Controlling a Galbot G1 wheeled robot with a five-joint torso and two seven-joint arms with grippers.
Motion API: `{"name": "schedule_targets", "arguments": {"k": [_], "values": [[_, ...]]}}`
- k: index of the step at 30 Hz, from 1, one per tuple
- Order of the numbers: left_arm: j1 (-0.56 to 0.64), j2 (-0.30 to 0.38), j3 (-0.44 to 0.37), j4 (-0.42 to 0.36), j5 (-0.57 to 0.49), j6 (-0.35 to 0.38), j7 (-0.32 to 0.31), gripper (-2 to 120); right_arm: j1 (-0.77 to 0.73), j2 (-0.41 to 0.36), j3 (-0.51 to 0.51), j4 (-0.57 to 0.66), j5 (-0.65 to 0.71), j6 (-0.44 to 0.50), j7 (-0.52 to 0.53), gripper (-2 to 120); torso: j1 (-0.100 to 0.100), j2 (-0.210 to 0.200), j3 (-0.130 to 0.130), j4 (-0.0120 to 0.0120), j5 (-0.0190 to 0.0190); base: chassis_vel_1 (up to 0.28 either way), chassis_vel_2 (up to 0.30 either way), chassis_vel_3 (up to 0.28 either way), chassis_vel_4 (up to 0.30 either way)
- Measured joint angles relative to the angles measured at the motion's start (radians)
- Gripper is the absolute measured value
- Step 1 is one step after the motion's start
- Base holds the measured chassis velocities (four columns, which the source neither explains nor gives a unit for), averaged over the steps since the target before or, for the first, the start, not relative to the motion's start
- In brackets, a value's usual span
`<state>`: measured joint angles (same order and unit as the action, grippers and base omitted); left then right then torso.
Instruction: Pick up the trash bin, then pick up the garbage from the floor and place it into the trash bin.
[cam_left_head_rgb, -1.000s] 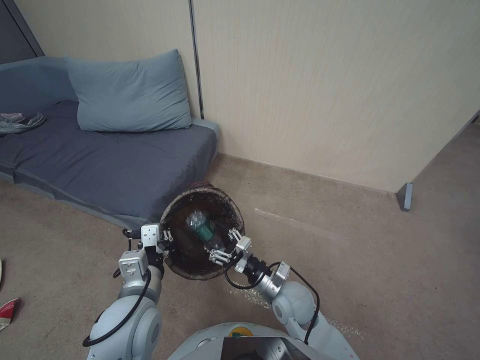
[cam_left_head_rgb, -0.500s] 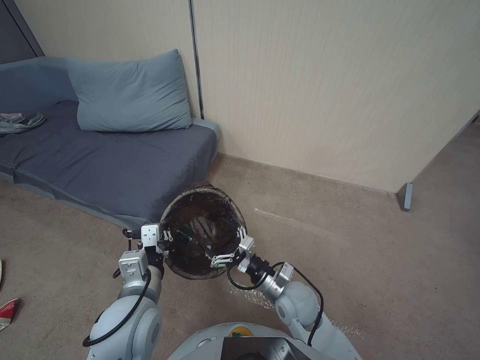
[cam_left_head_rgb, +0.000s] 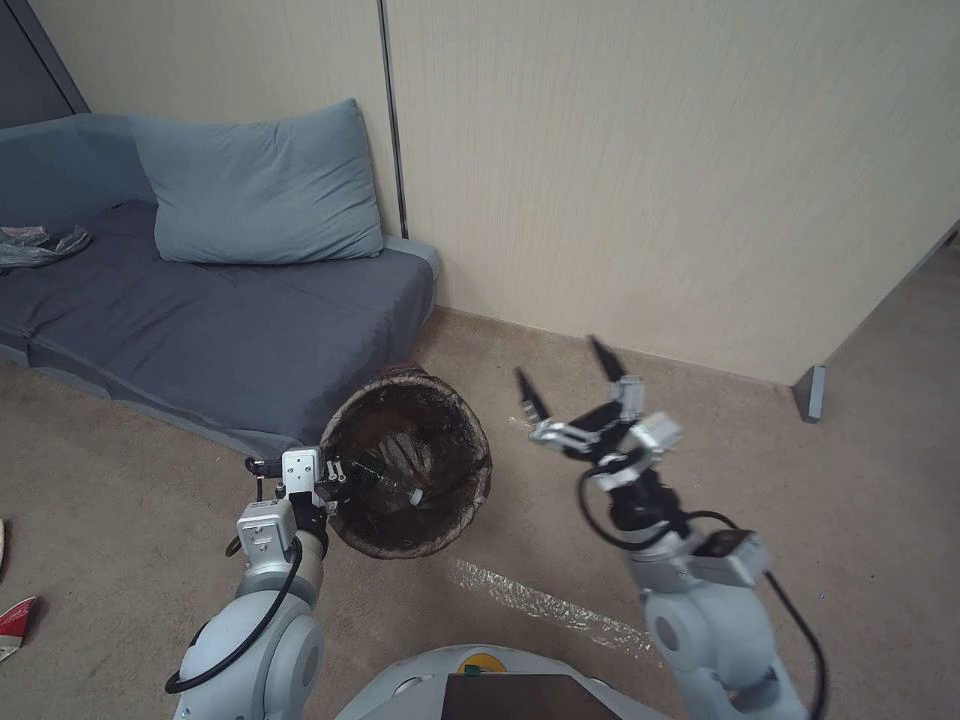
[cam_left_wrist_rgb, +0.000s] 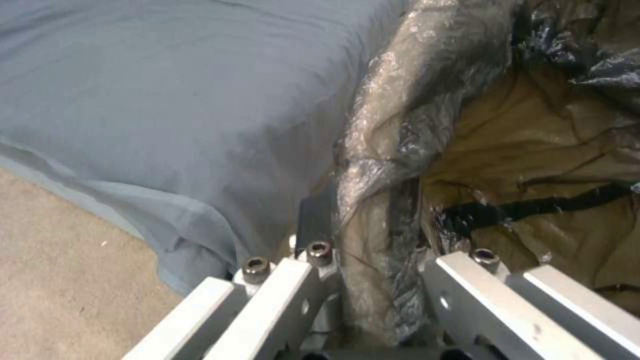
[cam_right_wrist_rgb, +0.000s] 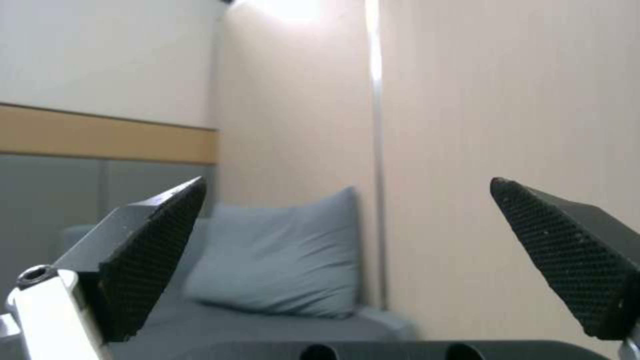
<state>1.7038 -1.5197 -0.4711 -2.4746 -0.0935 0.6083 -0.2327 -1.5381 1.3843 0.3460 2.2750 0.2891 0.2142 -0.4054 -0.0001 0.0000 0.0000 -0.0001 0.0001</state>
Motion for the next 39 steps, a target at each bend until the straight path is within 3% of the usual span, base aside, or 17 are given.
{"name": "schedule_targets", "arguments": {"k": [1,4,7,9,11,13,19,23,26,30,39], "values": [[0.0,0.0,0.0,0.0,0.0,0.0,0.0,0,0.0,0.0,0.0,0.0,0.0,0.0,0.0,100,0.0,0.0,0.0,0.0,0.0,0.0,0.0,0.0,0.0],[0.0,0.0,0.0,0.0,0.0,0.0,0.0,0,-0.082,0.021,0.143,0.116,0.035,0.053,0.09,100,0.0,0.0,0.0,0.0003,0.0001,0.0,0.0,0.0,0.0],[0.0,0.0,0.0,0.0,0.0,0.0,0.0,0,-0.11,0.043,0.207,0.138,0.035,0.076,0.13,100,0.0,0.0,0.0,0.0,-0.0001,0.0,0.0,0.0,0.0],[0.0,0.0,0.0,0.0,0.0,0.0,0.0,0,-0.131,0.08,0.304,0.13,-0.021,0.099,0.213,100,0.0,0.0,0.0,0.0001,0.0,0.0,0.0,0.0,0.0],[0.0,0.0,0.0,0.0,0.0,0.0,0.0,0,-0.141,0.091,0.338,0.11,-0.049,0.106,0.237,100,0.0,0.0,0.0,0.0002,0.0001,0.0,0.0,0.0,0.0],[0.0,0.0,0.0,0.0,0.0,0.0,0.0,0,-0.204,0.118,0.387,0.05,-0.119,0.113,0.332,100,0.0,0.0,0.0,-0.0001,0.0002,0.0,0.0,0.0,0.0],[0.009,0.008,0.008,0.003,0.005,-0.016,0.007,0,-0.255,0.147,0.377,0.006,-0.158,0.12,0.396,100,0.0,0.0,0.0,0.0002,0.0001,0.0,0.0,0.0,0.0],[0.101,0.085,0.116,0.035,0.047,-0.174,0.087,0,-0.263,0.162,0.351,-0.003,-0.172,0.119,0.406,100,0.0,0.0,0.0,-0.0001,-0.0002,0.0,0.0,0.0,0.0],[0.137,0.112,0.159,0.045,0.059,-0.225,0.114,0,-0.253,0.161,0.347,-0.002,-0.173,0.109,0.406,100,0.0,0.0,0.0,0.0,-0.0001,0.0,0.0,0.0,0.0],[0.16,0.12,0.214,0.039,0.035,-0.203,0.12,0,-0.235,0.157,0.343,0.006,-0.17,0.085,0.407,100,0.0,0.0,0.0,0.0,-0.0002,0.0,0.0,0.0,0.0],[0.163,0.119,0.225,0.034,0.024,-0.194,0.13,0,-0.222,0.152,0.333,0.02,-0.161,0.062,0.406,100,0.0,0.0,0.0,0.0,0.0,0.0,0.0,0.0,0.0]]}}
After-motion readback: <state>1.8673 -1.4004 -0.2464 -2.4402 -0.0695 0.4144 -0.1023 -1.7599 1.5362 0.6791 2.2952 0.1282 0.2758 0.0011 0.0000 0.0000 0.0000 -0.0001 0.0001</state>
